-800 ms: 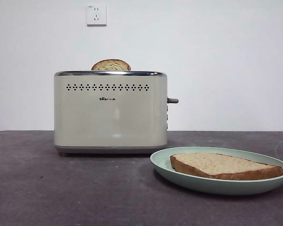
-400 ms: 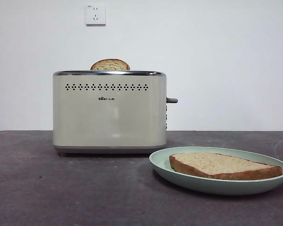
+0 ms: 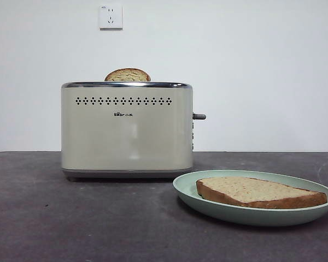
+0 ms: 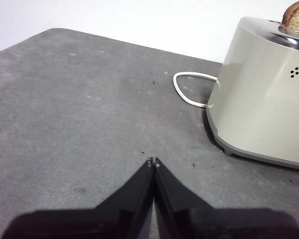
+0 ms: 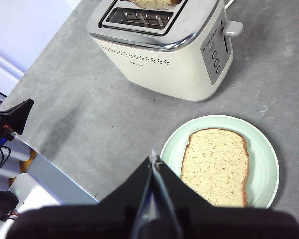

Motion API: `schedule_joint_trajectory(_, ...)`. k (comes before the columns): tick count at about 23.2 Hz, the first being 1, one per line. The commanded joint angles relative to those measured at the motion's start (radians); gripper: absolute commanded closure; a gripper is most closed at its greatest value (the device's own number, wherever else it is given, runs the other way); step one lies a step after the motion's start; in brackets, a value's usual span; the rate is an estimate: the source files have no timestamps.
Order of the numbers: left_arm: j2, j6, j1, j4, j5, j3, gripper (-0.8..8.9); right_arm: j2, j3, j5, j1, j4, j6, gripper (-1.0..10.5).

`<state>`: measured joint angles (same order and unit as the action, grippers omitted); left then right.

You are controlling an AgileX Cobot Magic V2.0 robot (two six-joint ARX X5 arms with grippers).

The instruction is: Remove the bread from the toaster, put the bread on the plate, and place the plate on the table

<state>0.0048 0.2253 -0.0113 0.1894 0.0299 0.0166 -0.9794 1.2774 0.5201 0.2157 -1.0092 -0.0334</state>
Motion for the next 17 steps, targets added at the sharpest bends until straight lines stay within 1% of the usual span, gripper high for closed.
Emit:
schedule_joint_trajectory(1, -0.002, -0.013, -0.003, -0.005, -0.006, -0.013, 8.17, 0.000, -0.004, -0.003, 0.000, 0.005, 0.005, 9.5)
schedule_joint_trajectory(9, -0.002, -0.013, -0.003, -0.006, -0.006, -0.013, 8.17, 0.001, -0.004, -0.002, 0.000, 0.004, 0.002, 9.5)
schedule_joint_trajectory(12, -0.002, -0.013, -0.003, -0.006, -0.006, -0.013, 8.17, 0.001, -0.004, -0.002, 0.002, 0.005, -0.021, 9.5)
schedule_joint_trajectory(14, -0.002, -0.013, -0.003, -0.005, -0.006, -0.013, 8.17, -0.005, -0.005, -0.006, 0.002, 0.027, 0.056, 9.5)
schedule_joint_trajectory(16, -0.002, -0.013, -0.003, -0.005, -0.006, -0.013, 8.17, -0.019, -0.007, -0.004, -0.001, 0.099, 0.161, 9.5)
schedule_joint_trajectory(17, -0.001, -0.013, -0.003, -0.006, -0.006, -0.013, 8.17, -0.025, -0.012, -0.003, -0.001, 0.143, 0.192, 9.5)
